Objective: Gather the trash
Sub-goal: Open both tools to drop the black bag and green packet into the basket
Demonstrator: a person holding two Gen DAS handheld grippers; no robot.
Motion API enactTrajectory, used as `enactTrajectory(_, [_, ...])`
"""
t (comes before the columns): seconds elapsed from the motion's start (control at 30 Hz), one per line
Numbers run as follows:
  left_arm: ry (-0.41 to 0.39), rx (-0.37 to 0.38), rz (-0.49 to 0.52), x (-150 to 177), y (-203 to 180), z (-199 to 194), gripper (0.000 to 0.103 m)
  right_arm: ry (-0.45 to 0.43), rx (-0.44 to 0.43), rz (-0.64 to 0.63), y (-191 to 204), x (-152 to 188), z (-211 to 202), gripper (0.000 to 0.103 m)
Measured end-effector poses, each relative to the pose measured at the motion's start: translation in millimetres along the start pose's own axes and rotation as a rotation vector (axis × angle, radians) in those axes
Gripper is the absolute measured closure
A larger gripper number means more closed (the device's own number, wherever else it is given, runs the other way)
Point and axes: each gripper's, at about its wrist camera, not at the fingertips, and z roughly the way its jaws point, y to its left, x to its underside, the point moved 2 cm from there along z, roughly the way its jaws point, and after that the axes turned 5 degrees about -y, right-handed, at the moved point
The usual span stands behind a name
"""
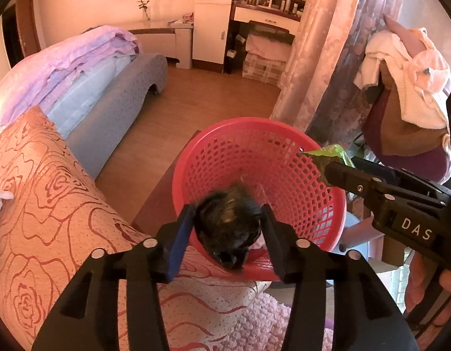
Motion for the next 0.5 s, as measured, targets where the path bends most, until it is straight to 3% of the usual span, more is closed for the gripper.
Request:
enactTrajectory(0.17, [-0.026,-0.023,-0.002,-0.4,1.0,-5.5,0.040,-0.001,0.000,0.009,0.3,0.7,-0.9,0.045])
enactTrajectory(0.5, [-0.046,-0.037,-0.055,3.4,16.6,-18.7,0.037,-0.025,0.006,0.000,3.7,1.0,-5.6,0.044])
